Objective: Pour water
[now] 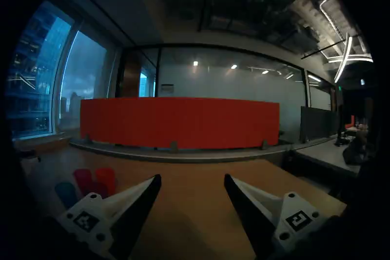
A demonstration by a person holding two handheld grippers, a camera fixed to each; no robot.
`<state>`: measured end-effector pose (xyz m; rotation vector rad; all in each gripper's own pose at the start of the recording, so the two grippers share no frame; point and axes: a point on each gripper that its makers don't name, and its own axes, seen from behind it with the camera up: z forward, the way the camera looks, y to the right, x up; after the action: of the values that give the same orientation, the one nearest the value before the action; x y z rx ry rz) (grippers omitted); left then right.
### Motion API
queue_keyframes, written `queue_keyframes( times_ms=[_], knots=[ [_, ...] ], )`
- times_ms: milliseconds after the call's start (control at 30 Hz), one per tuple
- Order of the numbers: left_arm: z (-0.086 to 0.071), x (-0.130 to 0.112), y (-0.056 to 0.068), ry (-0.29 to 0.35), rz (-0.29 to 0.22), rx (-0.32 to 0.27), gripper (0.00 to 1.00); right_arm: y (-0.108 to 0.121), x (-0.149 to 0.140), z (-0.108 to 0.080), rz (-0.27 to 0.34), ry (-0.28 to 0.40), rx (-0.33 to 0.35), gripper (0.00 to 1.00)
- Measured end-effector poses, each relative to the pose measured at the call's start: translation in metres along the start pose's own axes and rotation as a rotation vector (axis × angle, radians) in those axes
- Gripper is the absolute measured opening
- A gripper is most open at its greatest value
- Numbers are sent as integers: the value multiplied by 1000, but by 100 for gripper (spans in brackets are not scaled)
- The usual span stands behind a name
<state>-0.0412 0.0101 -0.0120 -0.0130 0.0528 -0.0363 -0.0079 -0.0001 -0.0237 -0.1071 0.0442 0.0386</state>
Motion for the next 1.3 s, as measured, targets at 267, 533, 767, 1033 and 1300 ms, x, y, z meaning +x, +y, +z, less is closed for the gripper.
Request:
queue_keyframes(
  times_ms=[267, 533, 767, 1033, 1300],
  knots=[
    [-1, 0, 0, 0, 0, 0, 100, 9, -2, 1, -1, 21, -4, 100],
    [0, 1, -1, -1, 0, 0, 100, 11, -3, 8, -21, 54, 7, 100],
    [0, 0, -1, -1, 0, 0, 100, 9, -3, 15, -33, 79, 13, 100],
    [0, 1, -1, 0, 1, 0, 100, 4, -14, 18, -17, 88, 37, 100],
    [0, 0, -1, 0, 1, 0, 100, 3, -31, 18, 18, 69, 47, 100]
  ],
)
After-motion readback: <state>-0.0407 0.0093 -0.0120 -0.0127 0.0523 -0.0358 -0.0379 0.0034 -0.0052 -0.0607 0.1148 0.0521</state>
